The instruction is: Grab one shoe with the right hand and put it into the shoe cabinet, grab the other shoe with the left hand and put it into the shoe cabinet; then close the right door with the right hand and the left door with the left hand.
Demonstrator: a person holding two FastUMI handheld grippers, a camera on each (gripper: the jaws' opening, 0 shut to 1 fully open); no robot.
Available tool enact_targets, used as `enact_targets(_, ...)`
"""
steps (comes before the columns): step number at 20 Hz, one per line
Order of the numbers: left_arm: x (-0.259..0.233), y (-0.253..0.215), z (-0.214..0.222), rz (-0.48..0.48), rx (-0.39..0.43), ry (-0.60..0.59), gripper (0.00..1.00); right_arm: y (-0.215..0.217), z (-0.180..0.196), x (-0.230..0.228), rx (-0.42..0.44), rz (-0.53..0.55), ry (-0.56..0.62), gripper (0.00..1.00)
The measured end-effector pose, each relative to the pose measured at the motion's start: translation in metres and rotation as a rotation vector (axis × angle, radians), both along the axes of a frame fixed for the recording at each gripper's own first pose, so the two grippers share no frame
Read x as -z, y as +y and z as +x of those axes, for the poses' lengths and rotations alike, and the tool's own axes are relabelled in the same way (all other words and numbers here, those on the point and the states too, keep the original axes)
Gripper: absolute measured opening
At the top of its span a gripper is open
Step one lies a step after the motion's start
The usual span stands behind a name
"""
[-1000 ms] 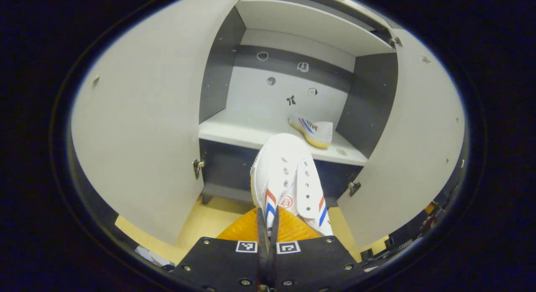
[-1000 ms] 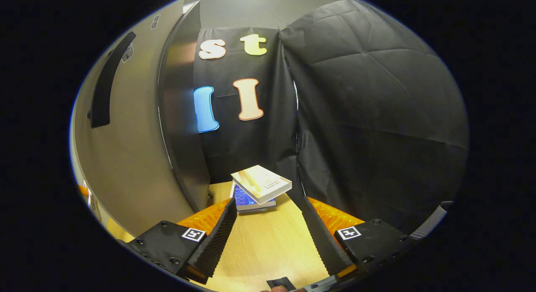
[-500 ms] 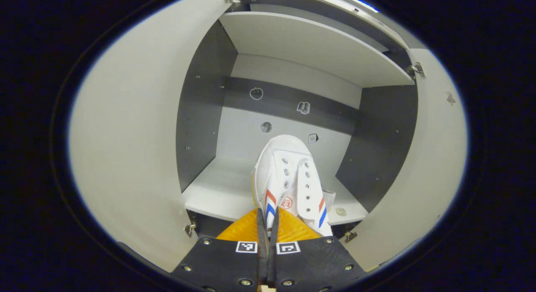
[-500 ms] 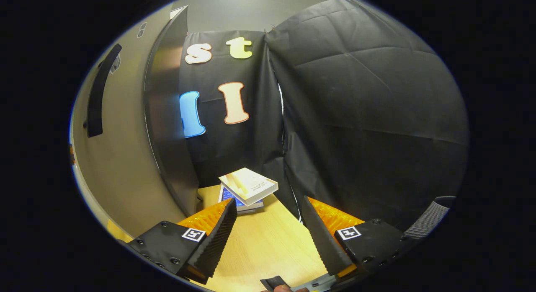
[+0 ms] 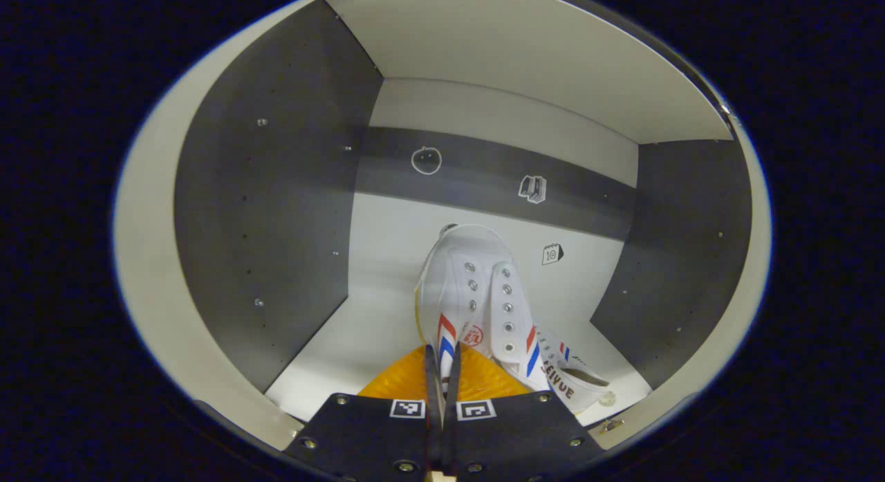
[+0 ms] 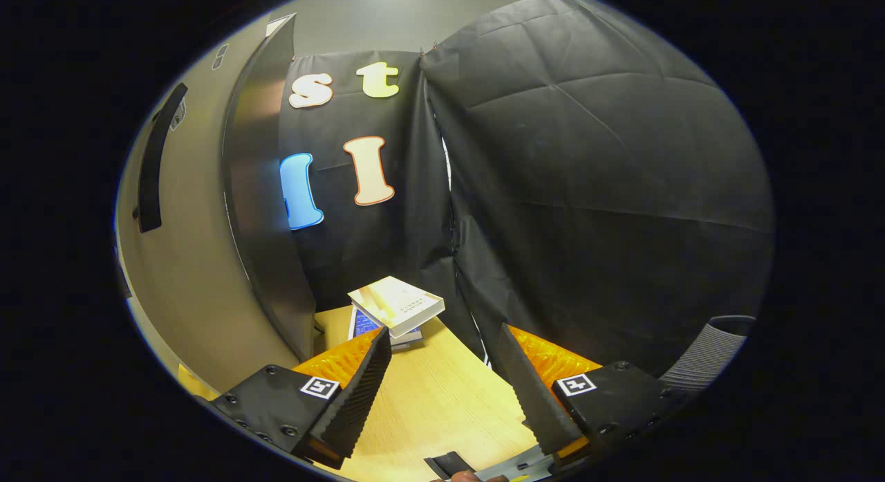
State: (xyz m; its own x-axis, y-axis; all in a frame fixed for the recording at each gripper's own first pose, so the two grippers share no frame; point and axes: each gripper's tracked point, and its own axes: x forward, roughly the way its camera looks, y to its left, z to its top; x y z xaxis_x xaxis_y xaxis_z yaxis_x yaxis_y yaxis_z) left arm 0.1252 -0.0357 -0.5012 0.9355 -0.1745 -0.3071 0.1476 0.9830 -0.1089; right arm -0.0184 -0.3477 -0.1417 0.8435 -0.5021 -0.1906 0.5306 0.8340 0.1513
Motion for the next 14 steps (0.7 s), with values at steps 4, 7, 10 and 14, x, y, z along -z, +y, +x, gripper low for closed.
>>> enact_targets(4,0.001,0.001,0.003,0.006,-0.008,0.049,0.02,-0.003,-0.003,-0.004,0.02,0.004,-0.008,0.98)
enact_targets(7,-0.009,-0.002,-0.005,-0.001,-0.021,0.065,0.01,-0.007,-0.006,0.0,0.04,0.001,0.006,0.98)
enact_targets(10,-0.005,-0.001,-0.003,0.024,-0.027,0.073,0.01,-0.009,-0.009,0.002,0.046,0.013,0.01,0.98)
enact_targets(14,-0.004,-0.002,-0.001,0.049,-0.019,0.076,0.05,-0.01,-0.005,-0.001,0.042,0.021,-0.004,0.98)
